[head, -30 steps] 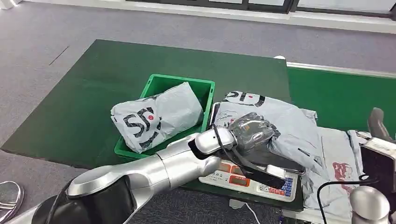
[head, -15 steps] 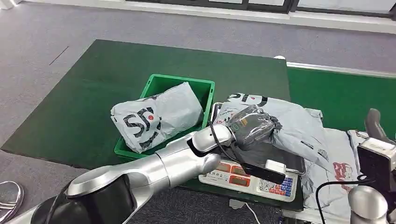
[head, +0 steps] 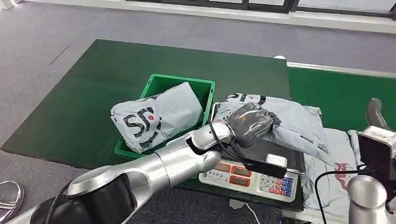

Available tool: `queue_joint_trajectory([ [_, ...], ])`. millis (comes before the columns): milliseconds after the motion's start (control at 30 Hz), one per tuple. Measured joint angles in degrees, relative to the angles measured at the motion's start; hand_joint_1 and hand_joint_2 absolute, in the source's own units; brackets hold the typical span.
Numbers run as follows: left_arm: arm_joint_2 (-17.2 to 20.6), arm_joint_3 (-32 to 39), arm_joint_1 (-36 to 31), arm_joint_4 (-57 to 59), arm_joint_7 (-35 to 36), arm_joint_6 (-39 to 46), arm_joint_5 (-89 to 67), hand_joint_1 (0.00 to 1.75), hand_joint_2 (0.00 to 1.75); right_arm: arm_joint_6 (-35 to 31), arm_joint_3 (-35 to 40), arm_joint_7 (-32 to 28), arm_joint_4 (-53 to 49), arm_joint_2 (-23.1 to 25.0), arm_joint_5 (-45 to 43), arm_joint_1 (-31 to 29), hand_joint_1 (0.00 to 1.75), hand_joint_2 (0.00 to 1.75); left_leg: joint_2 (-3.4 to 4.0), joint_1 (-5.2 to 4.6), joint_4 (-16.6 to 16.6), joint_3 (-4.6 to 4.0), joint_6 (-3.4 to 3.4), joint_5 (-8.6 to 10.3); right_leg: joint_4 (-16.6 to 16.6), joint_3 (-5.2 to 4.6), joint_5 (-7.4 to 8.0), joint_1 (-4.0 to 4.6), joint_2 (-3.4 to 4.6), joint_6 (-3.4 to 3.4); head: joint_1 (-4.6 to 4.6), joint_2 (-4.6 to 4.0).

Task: Moved the parcel from conveyor to table for the left to box.

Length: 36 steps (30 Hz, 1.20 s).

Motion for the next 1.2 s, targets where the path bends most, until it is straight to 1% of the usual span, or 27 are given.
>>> queue_joint_trajectory([
  [667,0.0,0.13,-0.15,-0.68,-0.57,0.7,1.95,1.75,1.75,-0.02,0.0,0.52,-0.02,0.33,0.63,0.81,0.0,1.75,0.0,0.0,0.0,0.0,0.0,0.0,0.0,-0.02,0.0,0.0,0.0,0.0,0.0,0.0],
  [800,0.02,0.79,-0.38,-0.63,-1.75,2.32,1.16,1.75,1.75,-0.04,-0.04,-1.53,-0.11,0.46,0.09,2.64,0.0,1.75,0.02,0.0,0.0,0.0,0.0,0.0,0.0,-0.03,0.0,0.0,0.01,0.0,0.0,0.0],
  [967,0.04,4.03,-2.51,-0.53,-2.91,5.66,-3.15,1.75,1.75,-0.11,-0.24,-1.4,-0.41,0.5,-1.01,3.3,0.0,1.75,0.03,0.0,0.0,0.01,0.0,0.01,0.0,-0.03,0.0,0.0,0.02,0.0,0.02,0.0],
  [1067,0.04,7.94,-3.84,-1.03,-3.23,5.75,-8.44,1.75,1.75,-0.11,-0.37,-1.05,-1.01,0.5,-1.49,3.81,0.0,1.75,0.02,0.0,0.0,0.02,-0.01,0.02,0.0,-0.03,0.01,0.0,0.02,0.0,0.0,0.0],
  [1200,0.07,13.16,-4.7,-2.01,-3.93,4.72,-12.07,1.75,1.75,-0.13,-1.12,-2.1,-1.81,0.5,-2.52,4.98,0.0,1.75,0.04,0.0,0.0,0.01,-0.01,0.01,0.0,-0.03,0.01,0.0,0.04,0.0,0.02,0.0],
])
